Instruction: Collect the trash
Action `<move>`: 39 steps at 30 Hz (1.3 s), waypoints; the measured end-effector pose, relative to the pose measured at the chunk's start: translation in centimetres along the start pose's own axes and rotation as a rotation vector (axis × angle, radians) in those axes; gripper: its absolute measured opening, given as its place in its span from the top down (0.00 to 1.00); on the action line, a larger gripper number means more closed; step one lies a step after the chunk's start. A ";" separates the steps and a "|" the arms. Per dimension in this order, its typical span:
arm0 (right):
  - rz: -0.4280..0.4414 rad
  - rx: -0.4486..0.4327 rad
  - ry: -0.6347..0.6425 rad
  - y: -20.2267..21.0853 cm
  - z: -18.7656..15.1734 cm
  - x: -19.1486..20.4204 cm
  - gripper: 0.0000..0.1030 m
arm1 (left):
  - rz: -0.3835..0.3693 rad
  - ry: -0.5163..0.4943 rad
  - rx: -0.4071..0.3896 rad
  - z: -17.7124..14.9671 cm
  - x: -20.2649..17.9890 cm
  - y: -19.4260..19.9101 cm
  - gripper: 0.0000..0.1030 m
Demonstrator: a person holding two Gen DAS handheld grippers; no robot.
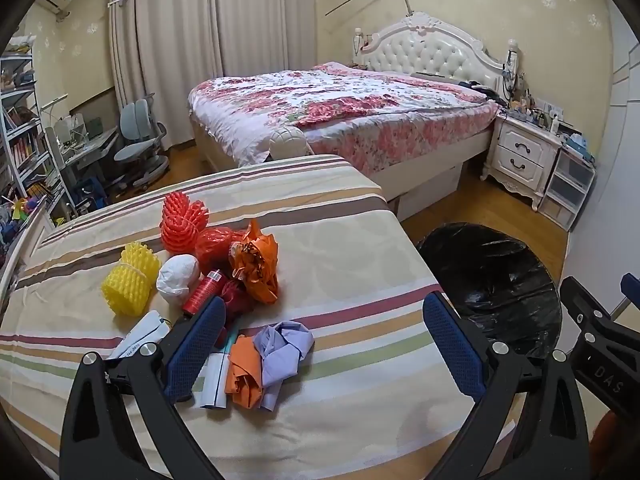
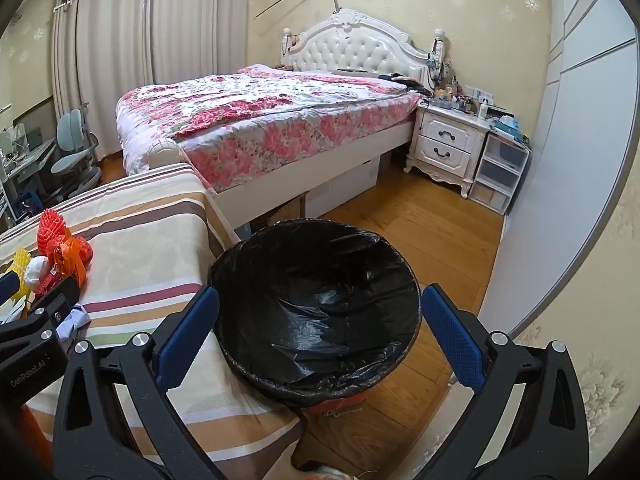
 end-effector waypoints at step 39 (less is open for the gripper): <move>-0.002 0.007 -0.015 0.2 -0.5 -1.3 0.04 | -0.001 0.000 0.004 0.0 -0.2 0.0 0.06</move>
Point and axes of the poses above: each gripper's, at about its wrist camera, not at the fingertips, and y roughly against the way its jaws point, x to its left, z to its top, the point moved 9 cm from there along -y, roughly the way its jaws point, and after that the axes turned 13 degrees about -y, right-handed, at the moved point
